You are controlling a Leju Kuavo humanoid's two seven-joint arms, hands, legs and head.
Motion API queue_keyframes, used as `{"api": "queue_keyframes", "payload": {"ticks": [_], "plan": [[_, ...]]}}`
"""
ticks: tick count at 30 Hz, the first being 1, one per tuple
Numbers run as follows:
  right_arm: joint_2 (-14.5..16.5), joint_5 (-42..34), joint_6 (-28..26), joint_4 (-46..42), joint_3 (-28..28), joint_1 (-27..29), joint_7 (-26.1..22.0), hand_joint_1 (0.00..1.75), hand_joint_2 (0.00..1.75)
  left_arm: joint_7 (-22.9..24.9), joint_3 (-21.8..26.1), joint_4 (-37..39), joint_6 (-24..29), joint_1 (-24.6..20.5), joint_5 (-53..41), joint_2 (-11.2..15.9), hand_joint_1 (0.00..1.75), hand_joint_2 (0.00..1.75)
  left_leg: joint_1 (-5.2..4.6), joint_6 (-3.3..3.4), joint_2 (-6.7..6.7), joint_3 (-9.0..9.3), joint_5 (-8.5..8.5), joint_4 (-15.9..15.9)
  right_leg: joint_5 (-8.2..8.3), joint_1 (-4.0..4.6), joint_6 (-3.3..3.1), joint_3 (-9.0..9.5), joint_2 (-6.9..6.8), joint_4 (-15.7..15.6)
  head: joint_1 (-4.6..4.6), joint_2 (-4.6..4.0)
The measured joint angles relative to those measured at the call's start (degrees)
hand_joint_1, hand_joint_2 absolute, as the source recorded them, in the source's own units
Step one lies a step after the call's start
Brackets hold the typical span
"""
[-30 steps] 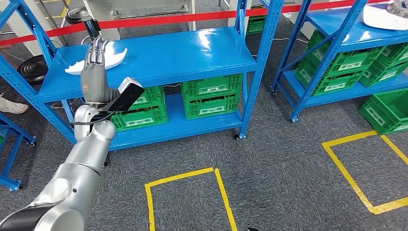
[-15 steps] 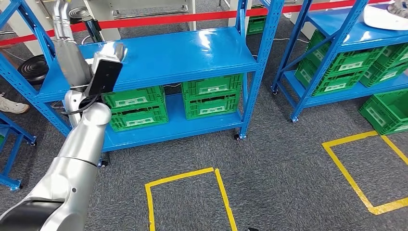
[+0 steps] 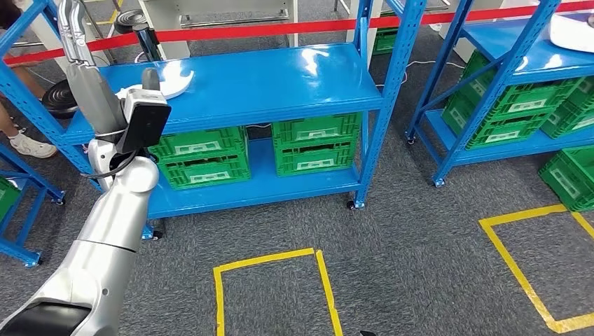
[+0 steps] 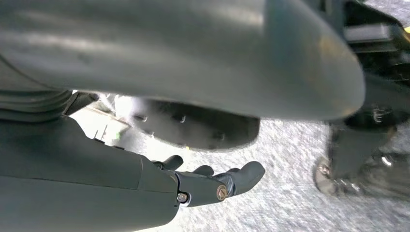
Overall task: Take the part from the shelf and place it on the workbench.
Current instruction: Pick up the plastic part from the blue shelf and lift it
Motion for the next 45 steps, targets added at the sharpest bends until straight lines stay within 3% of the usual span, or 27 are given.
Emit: {"api": "queue_keyframes", "payload": {"ticks": [3, 5, 7, 9, 10, 11, 13, 15, 16, 20, 22, 24, 25, 26, 28, 30, 32, 36, 40, 41, 42, 45], "plan": [[0.0, 0.1, -0.2, 0.2, 0.0, -0.1, -0.4, 0.0, 0.0, 0.0, -0.3, -0.6, -0.5, 0.3, 1.1, 0.4, 0.0, 0.0, -0.09, -0.94, -0.33, -0.53, -0.24, 0.2, -0.83, 0.26, -2.23, -0.26, 0.17, 0.1, -0.02, 0.0], [-0.1, 0.1, -0.3, 0.2, 0.0, -0.1, -0.4, 0.0, 0.0, -0.1, -0.4, -1.0, -0.7, 0.5, 1.7, 0.7, 0.0, 0.0, -0.01, -1.18, 0.25, -0.99, -0.89, 1.3, -0.95, 0.34, -3.16, -0.16, 0.14, 0.1, -0.17, 0.0], [-0.1, 0.1, -0.3, 0.2, 0.0, -0.1, -0.4, 0.0, 0.0, -0.1, -0.5, -1.3, -0.7, 0.5, 2.2, 0.9, 0.0, 0.0, -0.19, -1.13, 1.16, -3.86, -3.26, 6.8, -1.09, 0.5, -3.75, 0.01, 0.05, 0.1, -0.31, 0.0], [-0.1, 0.2, -0.4, 0.2, 0.0, -0.1, -0.4, 0.0, 0.0, -0.1, -0.6, -1.4, -0.8, 0.8, 2.6, 1.0, 0.0, 0.0, -0.5, -0.8, 1.51, -8.44, -5.68, 14.6, -1.33, 0.86, -4.15, 0.19, -0.07, 0.1, -0.36, 0.0], [-0.1, 0.2, -0.4, 0.2, 0.0, -0.1, -0.4, 0.0, 0.0, -0.1, -0.7, -1.4, -0.8, 1.0, 2.8, 1.1, 0.0, 0.0, -0.68, -0.48, 1.53, -10.02, -5.56, 16.6, -1.48, 1.09, -4.37, 0.36, -0.11, 0.1, -0.35, 0.0], [-0.1, 0.2, -0.4, 0.2, 0.0, -0.1, -0.4, 0.0, 0.0, -0.1, -0.7, -1.4, -0.8, 1.2, 2.8, 1.2, 0.0, 0.0, -0.91, -0.02, 1.55, -10.64, -4.41, 16.7, -1.65, 1.34, -4.57, 0.61, -0.12, 0.1, -0.36, 0.0], [-0.1, 0.2, -0.4, 0.2, 0.0, -0.1, -0.4, 0.0, 0.0, 0.0, -0.7, -1.6, -0.8, 1.3, 2.9, 1.4, 0.0, 0.0, -1.6, 1.37, 1.57, -8.98, 0.33, 11.0, -2.07, 1.8, -4.83, 1.33, -0.11, 0.0, -0.39, 0.0], [-0.1, 0.2, -0.4, 0.2, 0.0, -0.1, -0.5, 0.0, 0.0, 0.0, -0.7, -1.8, -0.8, 1.2, 2.9, 1.5, 0.0, 0.0, -2.42, 2.72, 1.77, -6.38, 3.17, 4.6, -2.44, 2.14, -4.68, 1.82, -0.17, -0.1, -0.39, 0.0], [-0.1, 0.3, -0.4, 0.3, 0.0, -0.2, -0.6, 0.0, 0.0, -0.1, -0.7, -1.9, -0.8, 1.2, 2.9, 1.5, 0.0, 0.0, -2.72, 3.01, 1.84, -5.61, 3.45, 2.8, -2.5, 2.18, -4.46, 1.86, -0.24, -0.2, -0.38, 0.0], [-0.2, 0.6, -0.4, 0.3, 0.0, -0.3, -0.8, 0.0, 0.0, 0.0, -0.7, -2.3, -0.8, 1.3, 3.0, 1.7, 0.0, 0.0, -2.53, 3.0, 1.57, -4.38, 3.36, 0.5, -2.79, 2.07, -3.16, 1.94, -0.58, -0.3, -0.41, 0.0], [-0.4, 0.8, -0.4, 0.3, 0.0, -0.3, -0.8, 0.0, 0.0, 0.0, -0.7, -2.5, -0.8, 1.4, 3.1, 1.8, 0.0, 0.0, -2.17, 3.31, 1.51, -3.72, 3.6, -0.4, -4.81, 2.0, -2.65, -0.23, -0.47, 4.0, -0.2, 0.0], [-0.5, 1.1, -0.3, 0.3, 0.0, -0.3, -0.8, 0.0, 0.0, -0.1, -0.7, -2.5, -0.8, 1.7, 3.3, 1.8, 0.0, 0.0, -2.18, 3.62, 1.47, -3.58, 3.47, -0.5, -7.29, 1.96, -2.25, -4.31, -0.4, 11.0, -0.03, 0.0], [-0.5, 1.2, -0.3, 0.3, 0.0, -0.2, -0.8, 0.0, 0.0, 0.0, -0.7, -2.5, -0.8, 2.0, 3.5, 1.9, 0.0, 0.0, -2.21, 3.66, 1.42, -3.56, 3.35, -0.4, -7.58, 1.93, -2.12, -5.86, -0.38, 13.2, -0.02, 0.0], [-0.6, 1.2, -0.3, 0.3, 0.0, -0.2, -0.8, 0.0, 0.0, 0.0, -0.7, -2.5, -0.8, 2.2, 3.6, 2.0, 0.0, 0.0, -2.21, 3.65, 1.35, -3.55, 3.21, -0.3, -6.83, 1.91, -2.04, -6.53, -0.37, 13.5, -0.02, 0.0], [-0.7, 1.3, -0.2, 0.3, 0.0, -0.1, -0.8, 0.0, 0.0, 0.0, -0.8, -2.5, -0.8, 2.3, 3.7, 2.1, 0.0, 0.0, -2.17, 3.43, 1.13, -3.45, 2.78, 0.2, -2.74, 1.85, -2.09, -4.66, -0.37, 8.1, -0.01, 0.0], [-0.8, 1.3, -0.2, 0.3, 0.0, -0.2, -0.8, 0.0, 0.0, 0.0, -0.7, -2.5, -0.8, 2.3, 3.7, 2.1, 0.0, 0.0, -2.31, 2.94, 0.93, -3.47, 2.26, 0.7, 0.0, 1.89, -2.54, -1.66, -0.31, 1.4, -0.04, 0.0], [-0.8, 1.5, -0.2, 0.3, 0.0, -0.3, -0.9, 0.0, 0.0, 0.0, -0.8, -2.5, -0.8, 2.3, 3.7, 2.2, 0.0, 0.0, -2.5, 2.33, 0.8, -3.56, 2.0, 0.9, 0.0, 2.05, -3.22, -0.65, -0.23, -0.7, -0.08, 0.0], [-0.8, 1.7, 0.1, 0.3, 0.0, -0.3, -0.9, 0.0, 0.0, -0.1, -0.8, -2.6, -0.8, 2.1, 4.1, 2.7, 0.0, 0.0, -2.37, 0.98, 0.96, -4.17, 0.79, 2.4, 0.24, 1.78, -4.6, -0.04, -0.28, -1.4, -0.23, 0.0], [-0.9, 1.6, 0.6, 0.3, 0.0, -0.3, -0.9, 0.0, 0.0, -0.1, -0.8, -2.2, -0.8, 2.3, 4.6, 3.2, 0.0, 0.0, -1.83, -0.07, 1.35, -10.72, -4.09, 14.9, -0.08, 1.6, -5.21, 0.38, -0.37, -1.5, -0.48, 0.0], [-0.9, 1.6, 0.7, 0.3, 0.0, -0.3, -0.9, 0.0, 0.0, 0.0, -0.8, -2.1, -0.8, 2.4, 4.7, 3.2, 0.0, 0.0, -1.71, -0.16, 1.41, -11.62, -3.83, 16.2, -0.18, 1.58, -5.19, 0.47, -0.35, -1.5, -0.48, 0.0], [-0.9, 1.6, 0.7, 0.3, 0.0, -0.2, -0.9, 0.0, 0.0, 0.0, -0.8, -2.0, -0.8, 2.5, 4.8, 3.3, 0.0, 0.0, -1.61, -0.18, 1.49, -11.32, -2.37, 15.0, -0.31, 1.54, -5.09, 0.65, -0.32, -1.5, -0.49, 0.0], [-0.9, 1.5, 0.8, 0.3, 0.0, -0.3, -1.0, 0.0, 0.0, 0.0, -0.8, -1.9, -0.8, 2.3, 4.8, 3.4, 0.0, 0.0, -1.66, 0.09, 1.79, -6.35, 3.09, 4.1, -0.84, 1.47, -4.35, 1.38, -0.25, -1.5, -0.51, 0.0]]}}
